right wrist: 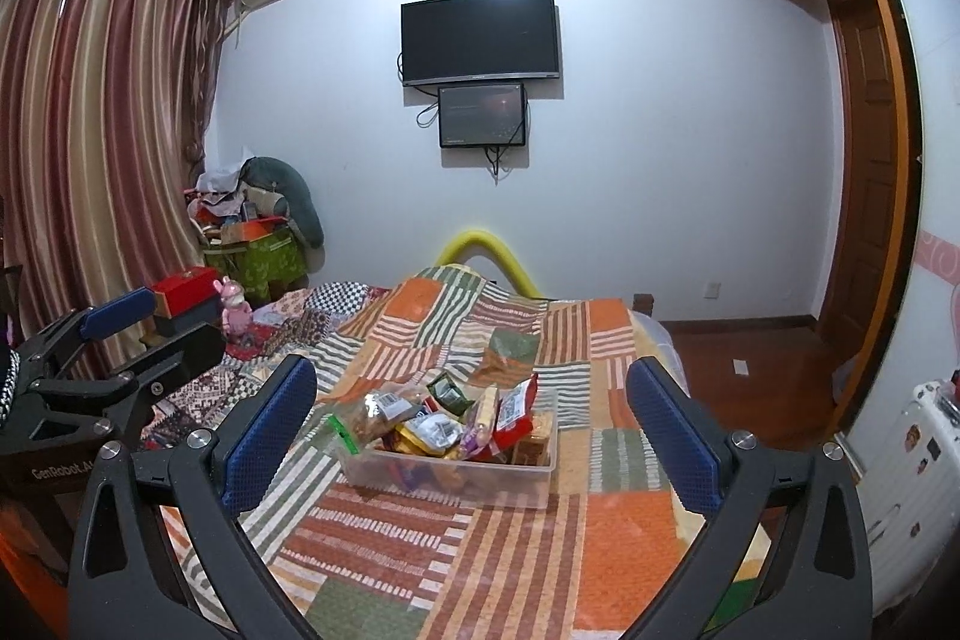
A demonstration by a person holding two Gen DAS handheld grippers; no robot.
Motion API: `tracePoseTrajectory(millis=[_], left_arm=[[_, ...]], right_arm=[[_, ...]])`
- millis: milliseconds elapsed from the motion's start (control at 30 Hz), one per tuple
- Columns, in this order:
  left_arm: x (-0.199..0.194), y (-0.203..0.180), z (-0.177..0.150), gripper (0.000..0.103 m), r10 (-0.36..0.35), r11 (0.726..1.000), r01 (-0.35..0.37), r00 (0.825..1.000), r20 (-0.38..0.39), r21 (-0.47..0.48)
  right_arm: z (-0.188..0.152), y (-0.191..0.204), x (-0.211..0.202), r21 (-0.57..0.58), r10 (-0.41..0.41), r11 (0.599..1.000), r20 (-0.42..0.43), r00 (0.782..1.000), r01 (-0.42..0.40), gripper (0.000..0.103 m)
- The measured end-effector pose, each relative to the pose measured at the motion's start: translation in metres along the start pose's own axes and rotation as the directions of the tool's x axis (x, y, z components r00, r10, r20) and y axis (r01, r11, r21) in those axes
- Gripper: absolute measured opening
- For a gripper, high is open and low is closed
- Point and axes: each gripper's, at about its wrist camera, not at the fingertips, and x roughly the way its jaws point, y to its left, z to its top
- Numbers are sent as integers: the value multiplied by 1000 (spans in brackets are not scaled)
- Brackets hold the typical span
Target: Organize snacks
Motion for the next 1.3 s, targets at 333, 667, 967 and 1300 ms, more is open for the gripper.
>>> tracePoseTrajectory(millis=[333, 667, 967, 1300], left_arm=[[4, 1, -1, 103, 0, 1000, 0, 1000, -10, -2], [3, 0, -2, 103, 3, 1000, -3, 1000, -3, 0], [4, -1, -2, 103, -6, 1000, 6, 1000, -1, -4], [5, -3, -4, 103, -15, 1000, 15, 1000, -7, -9]], right_arm=[[-1, 1, -3, -4, -7, 1000, 12, 1000, 7, 103], [-1, -1, -4, -4, -49, 999, 26, 998, 49, 103], [0, -2, -6, 8, -51, 999, 27, 998, 50, 103], [1, -5, -7, 20, -56, 998, 31, 998, 56, 103]])
